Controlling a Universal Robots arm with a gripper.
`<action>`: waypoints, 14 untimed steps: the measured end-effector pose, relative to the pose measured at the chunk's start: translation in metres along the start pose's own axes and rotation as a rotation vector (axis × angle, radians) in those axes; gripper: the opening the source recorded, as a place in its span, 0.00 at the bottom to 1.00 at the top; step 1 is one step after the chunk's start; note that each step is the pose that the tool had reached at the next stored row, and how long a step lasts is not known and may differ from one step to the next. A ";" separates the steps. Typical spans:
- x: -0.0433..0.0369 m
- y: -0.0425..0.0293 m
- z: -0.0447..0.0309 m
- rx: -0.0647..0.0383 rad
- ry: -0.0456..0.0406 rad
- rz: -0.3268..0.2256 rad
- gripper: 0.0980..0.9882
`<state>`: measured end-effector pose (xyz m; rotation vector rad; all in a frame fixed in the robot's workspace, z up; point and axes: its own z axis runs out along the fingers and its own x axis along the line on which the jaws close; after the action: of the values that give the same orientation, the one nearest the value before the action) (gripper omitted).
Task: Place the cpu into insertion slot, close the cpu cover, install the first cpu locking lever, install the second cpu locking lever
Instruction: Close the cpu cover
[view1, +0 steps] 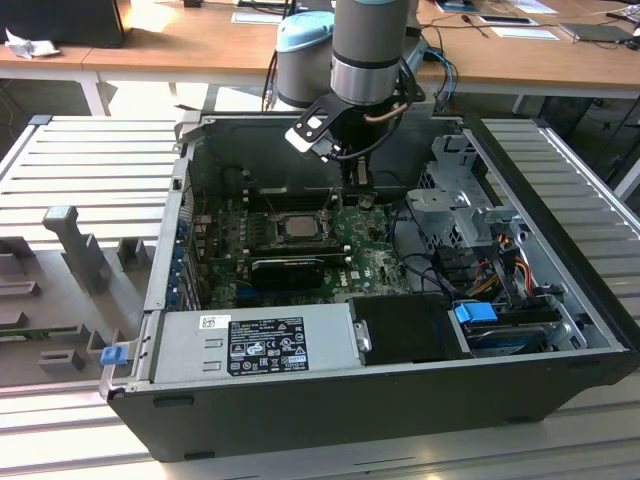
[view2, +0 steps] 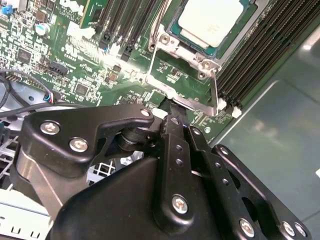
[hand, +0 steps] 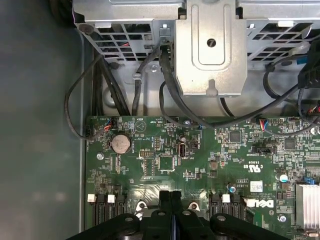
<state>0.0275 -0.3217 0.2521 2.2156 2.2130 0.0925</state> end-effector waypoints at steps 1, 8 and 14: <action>0.0000 -0.0014 -0.0001 0.000 0.0000 0.000 0.01; 0.0000 -0.0096 -0.0005 0.000 0.0000 0.000 0.01; 0.0000 -0.0151 -0.0007 0.000 0.0000 0.000 0.01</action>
<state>0.0125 -0.3218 0.2521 2.2155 2.2130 0.0926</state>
